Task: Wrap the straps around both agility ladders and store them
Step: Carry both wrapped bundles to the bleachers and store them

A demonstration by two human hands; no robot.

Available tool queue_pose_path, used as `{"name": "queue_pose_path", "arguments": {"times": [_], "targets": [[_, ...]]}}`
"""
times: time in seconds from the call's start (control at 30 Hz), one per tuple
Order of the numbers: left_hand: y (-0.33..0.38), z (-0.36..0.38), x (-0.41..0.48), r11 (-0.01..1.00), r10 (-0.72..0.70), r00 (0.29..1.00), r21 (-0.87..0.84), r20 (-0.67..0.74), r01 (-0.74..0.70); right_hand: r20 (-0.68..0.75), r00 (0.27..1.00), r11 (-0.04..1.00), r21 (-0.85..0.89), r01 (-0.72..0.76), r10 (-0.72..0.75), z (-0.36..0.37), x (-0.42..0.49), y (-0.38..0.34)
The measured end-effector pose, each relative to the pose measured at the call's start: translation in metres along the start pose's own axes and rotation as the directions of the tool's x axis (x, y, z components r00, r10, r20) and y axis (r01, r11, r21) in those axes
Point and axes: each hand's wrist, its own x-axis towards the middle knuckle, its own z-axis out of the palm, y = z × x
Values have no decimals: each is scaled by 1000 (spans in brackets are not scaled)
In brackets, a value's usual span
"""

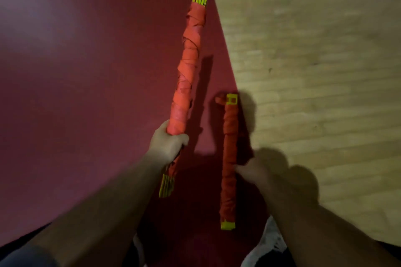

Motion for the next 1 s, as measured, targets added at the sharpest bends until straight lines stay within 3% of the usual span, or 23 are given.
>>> {"name": "queue_pose_path", "arguments": {"times": [0.23,0.37,0.5,0.7,0.83,1.0], "targets": [[-87,23,66,957,-277,960,76,-40,279,84,958,950,127,-284,275,90,93,17],[-111,27,69,912,-398,917,97,-28,399,-14,934,918,191,-347,356,110,100,18],[-104,29,61,890,-449,893,80,-11,448,-4,955,890,364,-275,297,97,84,28],[-52,35,34,869,-495,864,38,93,493,32,984,866,470,-172,178,44,36,7],[6,39,-3,882,-471,871,35,143,471,99,988,849,507,-149,115,-11,-16,-11],[117,37,-73,903,-416,882,-17,219,430,40,998,844,533,-53,37,-114,-120,-29]]}}
